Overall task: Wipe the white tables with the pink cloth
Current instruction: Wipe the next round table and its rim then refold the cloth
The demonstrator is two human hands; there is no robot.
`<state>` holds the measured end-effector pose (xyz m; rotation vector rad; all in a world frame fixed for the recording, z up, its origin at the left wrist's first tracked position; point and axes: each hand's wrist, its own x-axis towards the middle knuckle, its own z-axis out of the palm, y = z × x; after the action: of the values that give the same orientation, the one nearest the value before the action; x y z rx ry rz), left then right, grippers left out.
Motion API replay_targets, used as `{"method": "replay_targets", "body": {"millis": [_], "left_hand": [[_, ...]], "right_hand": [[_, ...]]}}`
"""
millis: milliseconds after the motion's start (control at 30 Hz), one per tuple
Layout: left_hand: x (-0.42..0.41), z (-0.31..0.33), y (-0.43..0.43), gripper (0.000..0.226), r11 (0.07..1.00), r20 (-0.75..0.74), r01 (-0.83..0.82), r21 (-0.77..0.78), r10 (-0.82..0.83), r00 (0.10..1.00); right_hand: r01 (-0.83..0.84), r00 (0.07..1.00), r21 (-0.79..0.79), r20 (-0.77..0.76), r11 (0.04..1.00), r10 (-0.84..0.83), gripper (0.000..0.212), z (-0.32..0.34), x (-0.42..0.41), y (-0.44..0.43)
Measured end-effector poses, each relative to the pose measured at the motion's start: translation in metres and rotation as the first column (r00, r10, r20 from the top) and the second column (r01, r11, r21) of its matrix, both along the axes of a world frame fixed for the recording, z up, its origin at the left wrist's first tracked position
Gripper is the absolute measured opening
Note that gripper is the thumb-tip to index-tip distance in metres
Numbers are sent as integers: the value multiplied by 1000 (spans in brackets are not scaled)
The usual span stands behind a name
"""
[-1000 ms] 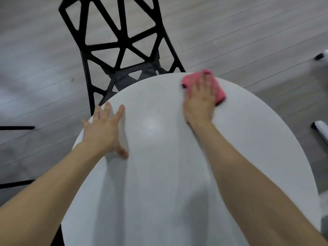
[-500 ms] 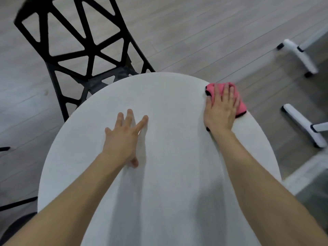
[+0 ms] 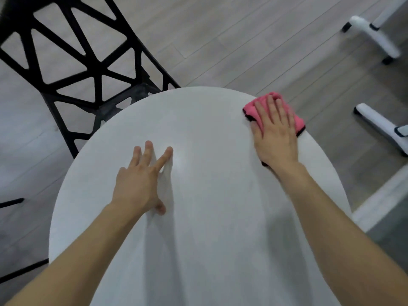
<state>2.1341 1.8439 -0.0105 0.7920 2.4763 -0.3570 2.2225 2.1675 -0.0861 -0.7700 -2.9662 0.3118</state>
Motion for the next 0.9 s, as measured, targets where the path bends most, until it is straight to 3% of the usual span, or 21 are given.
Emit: {"method": "replay_targets", "body": {"millis": [67, 133, 267, 333, 600, 833, 900], "left_hand": [[-1, -1, -1, 173, 1000, 6, -6, 11, 6, 1000], [-4, -2, -5, 174, 1000, 7, -19, 17, 19, 1000], [-8, -1, -13, 174, 1000, 19, -28, 11, 28, 999], [-8, -1, -14, 176, 999, 25, -40, 16, 39, 999], [-3, -4, 0, 173, 1000, 4, 17, 17, -17, 1000], [-7, 13, -4, 165, 999, 64, -29, 25, 27, 998], [-3, 15, -5, 160, 998, 84, 39, 45, -42, 996]], "right_hand": [[188, 981, 16, 45, 982, -188, 60, 2, 1, -1], [202, 979, 16, 23, 979, -202, 59, 6, -38, -37], [-244, 969, 8, 49, 970, 243, 58, 8, -133, -151], [-350, 932, -21, 90, 937, 350, 59, 13, -147, -175], [-231, 970, -42, 72, 972, 234, 61, 24, 0, -28], [-147, 970, -20, 192, 989, 148, 73, 17, -41, -39], [-152, 975, -19, 163, 988, 153, 75, 13, -37, -37]]}}
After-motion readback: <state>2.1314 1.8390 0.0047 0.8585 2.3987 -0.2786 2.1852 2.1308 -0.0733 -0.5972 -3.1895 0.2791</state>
